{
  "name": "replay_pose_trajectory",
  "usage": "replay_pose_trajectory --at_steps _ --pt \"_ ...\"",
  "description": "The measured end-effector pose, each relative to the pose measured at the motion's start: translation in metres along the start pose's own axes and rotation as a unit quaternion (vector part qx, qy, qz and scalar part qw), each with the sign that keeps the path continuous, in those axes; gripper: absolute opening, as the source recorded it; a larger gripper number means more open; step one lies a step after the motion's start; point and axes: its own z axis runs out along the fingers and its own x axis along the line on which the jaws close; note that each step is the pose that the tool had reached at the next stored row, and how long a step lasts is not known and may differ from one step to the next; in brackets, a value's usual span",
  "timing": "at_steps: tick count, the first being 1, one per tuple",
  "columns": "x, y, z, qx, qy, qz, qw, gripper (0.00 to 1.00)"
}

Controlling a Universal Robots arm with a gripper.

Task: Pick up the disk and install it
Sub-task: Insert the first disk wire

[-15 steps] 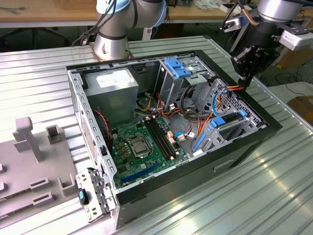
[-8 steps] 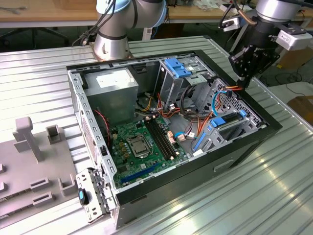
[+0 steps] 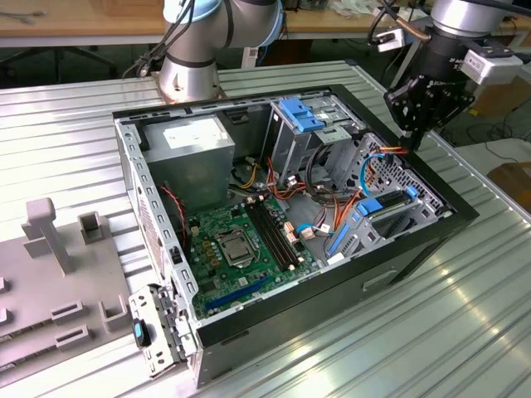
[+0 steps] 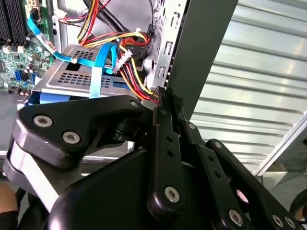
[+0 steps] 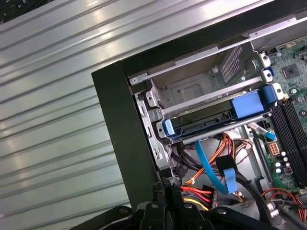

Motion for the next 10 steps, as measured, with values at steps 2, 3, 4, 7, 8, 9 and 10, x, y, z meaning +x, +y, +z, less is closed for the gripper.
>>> replay_pose_trajectory --at_steps 2,3,4,7,8,9,10 --pt "0.0008 0.0003 -0.0048 -0.0028 -0.0013 0.020 0.9998 0.16" --pt "0.0008 0.0003 -0.0054 -0.0049 -0.0023 0.034 0.9994 0.16" --pt "0.0009 0.0004 -0.0056 -0.0070 -0.0025 0.042 0.9991 0.16" --pt "0.0009 0.0003 -0.0055 -0.0102 -0.0037 0.063 0.9980 0.16" --pt "0.0009 0.0003 -0.0056 -0.0113 -0.0041 0.069 0.9975 0.16" --pt "0.0009 0.0003 -0.0056 -0.0124 -0.0046 0.077 0.9970 0.16" --pt "0.0009 0.0004 -0.0056 -0.0135 -0.0050 0.084 0.9964 0.16"
